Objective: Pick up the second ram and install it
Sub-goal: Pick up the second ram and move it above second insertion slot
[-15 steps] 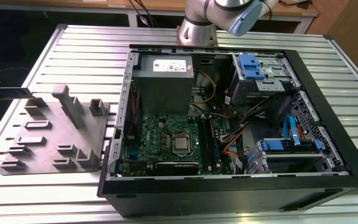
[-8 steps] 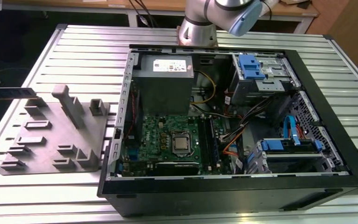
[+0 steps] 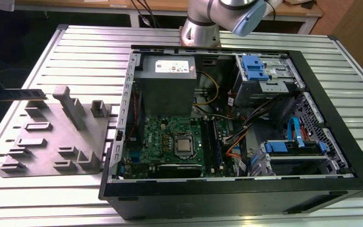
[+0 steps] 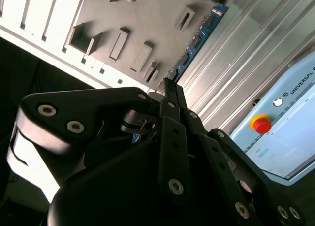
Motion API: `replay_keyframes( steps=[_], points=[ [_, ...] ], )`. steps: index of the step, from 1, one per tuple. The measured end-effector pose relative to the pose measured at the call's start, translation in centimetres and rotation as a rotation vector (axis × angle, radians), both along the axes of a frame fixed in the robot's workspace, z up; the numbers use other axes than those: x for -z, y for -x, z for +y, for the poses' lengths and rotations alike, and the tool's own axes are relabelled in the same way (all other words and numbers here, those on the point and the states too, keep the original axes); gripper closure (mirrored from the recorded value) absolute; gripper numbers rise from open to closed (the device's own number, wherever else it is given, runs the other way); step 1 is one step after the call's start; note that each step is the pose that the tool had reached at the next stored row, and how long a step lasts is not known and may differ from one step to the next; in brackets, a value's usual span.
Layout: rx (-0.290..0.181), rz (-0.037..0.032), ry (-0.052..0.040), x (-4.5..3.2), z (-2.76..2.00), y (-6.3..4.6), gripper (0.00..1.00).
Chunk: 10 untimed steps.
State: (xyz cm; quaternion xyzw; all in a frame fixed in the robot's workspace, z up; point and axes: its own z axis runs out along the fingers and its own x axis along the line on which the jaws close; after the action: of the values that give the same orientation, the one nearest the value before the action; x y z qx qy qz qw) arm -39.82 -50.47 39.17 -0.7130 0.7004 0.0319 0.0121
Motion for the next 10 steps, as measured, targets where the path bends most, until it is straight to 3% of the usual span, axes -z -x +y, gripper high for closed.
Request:
replay_keyframes(
  steps=[10],
  points=[
    [0.0, -0.0001, 0.0, 0.01, 0.0, -1.8, 0.92]
  ],
)
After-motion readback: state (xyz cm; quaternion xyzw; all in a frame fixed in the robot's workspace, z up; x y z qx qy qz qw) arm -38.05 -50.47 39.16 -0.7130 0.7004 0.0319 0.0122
